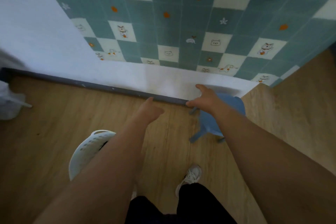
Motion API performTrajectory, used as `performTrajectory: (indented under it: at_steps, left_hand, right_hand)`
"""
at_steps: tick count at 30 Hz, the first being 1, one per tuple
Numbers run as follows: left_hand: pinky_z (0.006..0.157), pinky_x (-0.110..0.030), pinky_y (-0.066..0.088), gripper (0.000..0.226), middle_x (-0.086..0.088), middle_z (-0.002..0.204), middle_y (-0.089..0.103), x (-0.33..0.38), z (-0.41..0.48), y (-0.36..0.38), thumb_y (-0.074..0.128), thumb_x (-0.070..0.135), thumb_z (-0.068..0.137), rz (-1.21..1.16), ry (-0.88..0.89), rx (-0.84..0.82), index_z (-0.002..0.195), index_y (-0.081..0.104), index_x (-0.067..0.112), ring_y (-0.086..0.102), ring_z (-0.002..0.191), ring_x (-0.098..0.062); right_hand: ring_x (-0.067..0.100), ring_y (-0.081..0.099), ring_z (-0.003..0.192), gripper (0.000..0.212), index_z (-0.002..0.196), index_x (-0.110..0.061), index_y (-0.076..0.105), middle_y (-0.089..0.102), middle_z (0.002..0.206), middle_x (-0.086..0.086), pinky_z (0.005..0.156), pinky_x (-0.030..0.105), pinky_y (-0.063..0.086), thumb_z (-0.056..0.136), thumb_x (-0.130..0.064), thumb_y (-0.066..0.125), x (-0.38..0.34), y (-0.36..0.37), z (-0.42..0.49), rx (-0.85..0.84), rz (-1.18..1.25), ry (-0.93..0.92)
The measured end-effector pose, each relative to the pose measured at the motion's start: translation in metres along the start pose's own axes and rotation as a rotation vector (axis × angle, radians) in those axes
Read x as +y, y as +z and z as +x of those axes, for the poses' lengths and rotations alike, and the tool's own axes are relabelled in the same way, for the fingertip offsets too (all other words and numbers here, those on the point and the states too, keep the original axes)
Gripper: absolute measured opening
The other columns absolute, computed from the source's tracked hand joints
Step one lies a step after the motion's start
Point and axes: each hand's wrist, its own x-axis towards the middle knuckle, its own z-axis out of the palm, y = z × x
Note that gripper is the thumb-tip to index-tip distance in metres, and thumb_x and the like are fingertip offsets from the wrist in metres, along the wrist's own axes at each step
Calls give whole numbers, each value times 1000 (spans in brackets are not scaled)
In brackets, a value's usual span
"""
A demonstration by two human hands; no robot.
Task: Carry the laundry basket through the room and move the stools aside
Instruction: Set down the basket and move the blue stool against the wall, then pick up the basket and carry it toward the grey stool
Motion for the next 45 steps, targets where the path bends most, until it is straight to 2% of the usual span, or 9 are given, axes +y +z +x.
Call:
performTrajectory:
  at_steps: [2, 4, 8, 16, 19, 25, 29, 37, 45]
  left_hand:
    - [106, -42, 42, 83, -18, 149, 40, -23, -5, -26, 67, 21, 85, -28, -15, 9, 153, 20, 13, 46, 131, -32]
    - [105, -45, 44, 82, -20, 144, 46, -54, -13, -58, 67, 19, 85, -39, -41, 10, 153, 21, 13, 50, 127, -34]
    - [90, -35, 48, 80, -17, 125, 59, -114, -27, -117, 66, 20, 85, -40, -78, 31, 152, 23, 17, 58, 104, -26]
    - [106, -42, 41, 82, -12, 152, 39, -207, -43, -202, 68, 27, 82, -68, -208, 76, 152, 25, 24, 44, 134, -32]
    - [107, -39, 41, 82, -14, 152, 39, -228, -41, -217, 69, 25, 83, -105, -254, 97, 152, 25, 22, 45, 133, -32]
    - [102, -34, 40, 79, -16, 150, 40, -258, -40, -230, 67, 20, 86, -199, -327, 145, 152, 25, 18, 49, 129, -31]
    - [104, -35, 37, 78, -14, 154, 36, -281, -38, -238, 65, 20, 87, -180, -352, 136, 153, 24, 19, 43, 134, -30]
    - [106, -36, 36, 81, -9, 156, 33, -305, -15, -285, 66, 23, 84, -34, -310, 56, 153, 23, 22, 38, 139, -29]
    - [107, -40, 37, 79, -14, 156, 32, -322, 18, -360, 61, 21, 88, 289, -97, -144, 154, 18, 18, 38, 139, -33]
  right_hand:
    - [33, 37, 136, 97, 152, -19, 25, 33, 151, 15, 108, 38, 36, 74, -35, 80, -22, 23, -7, -4, -34, -10]
    - [33, 36, 136, 96, 152, -21, 24, 32, 152, 14, 109, 40, 36, 75, -38, 79, -50, 57, -16, -36, -72, -31]
    - [32, 36, 137, 96, 152, -24, 24, 31, 153, 11, 108, 42, 38, 74, -40, 78, -103, 123, -37, -101, -104, -60]
    - [28, 32, 142, 100, 153, -22, 25, 26, 158, 11, 112, 41, 34, 71, -35, 80, -181, 232, -63, -232, -196, -88]
    - [27, 35, 140, 98, 153, -22, 25, 30, 157, 9, 104, 33, 36, 72, -30, 80, -198, 254, -59, -269, -215, -104]
    - [30, 39, 137, 98, 151, -26, 27, 35, 154, 10, 107, 41, 39, 69, -28, 80, -227, 287, -42, -341, -216, -111]
    - [33, 37, 138, 100, 152, -25, 25, 32, 155, 13, 109, 47, 38, 69, -25, 80, -234, 306, -36, -377, -211, -83]
    - [32, 42, 134, 95, 151, -23, 28, 40, 150, 11, 107, 43, 40, 72, -30, 81, -261, 347, -36, -347, -229, -40]
    - [31, 43, 133, 89, 150, -19, 32, 40, 150, 12, 103, 38, 39, 74, -25, 77, -305, 398, -53, -136, -23, 122]
